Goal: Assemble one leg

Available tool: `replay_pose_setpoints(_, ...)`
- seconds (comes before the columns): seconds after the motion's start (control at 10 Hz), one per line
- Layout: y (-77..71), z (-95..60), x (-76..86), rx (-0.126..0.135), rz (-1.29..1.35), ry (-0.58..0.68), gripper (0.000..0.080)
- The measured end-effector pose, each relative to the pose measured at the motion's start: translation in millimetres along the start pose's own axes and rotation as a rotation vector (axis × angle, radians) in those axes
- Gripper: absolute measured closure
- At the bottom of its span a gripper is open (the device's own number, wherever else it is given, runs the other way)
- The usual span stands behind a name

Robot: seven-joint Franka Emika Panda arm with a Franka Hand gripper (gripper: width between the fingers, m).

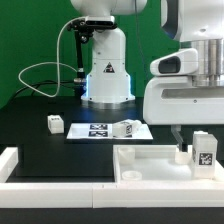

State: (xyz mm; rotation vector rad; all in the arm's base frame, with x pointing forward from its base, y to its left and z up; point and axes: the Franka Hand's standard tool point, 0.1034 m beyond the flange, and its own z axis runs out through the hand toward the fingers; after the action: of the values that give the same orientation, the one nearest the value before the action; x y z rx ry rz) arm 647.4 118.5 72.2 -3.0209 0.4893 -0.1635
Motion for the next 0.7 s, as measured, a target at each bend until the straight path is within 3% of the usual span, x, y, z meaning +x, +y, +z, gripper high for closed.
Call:
replay_pose_setpoints(0.1, 0.9, 0.6, -0.2, -0.003, -0.009, 0.000, 0.0154)
replay_pose_setpoints(0.3, 2.4, 1.0, -0.1, -0.004, 0.089, -0.001, 0.0484)
replay_pose_setpoints(0.7, 10.5, 2.2, 0.6, -0.018, 0.607, -0.012, 0.0507)
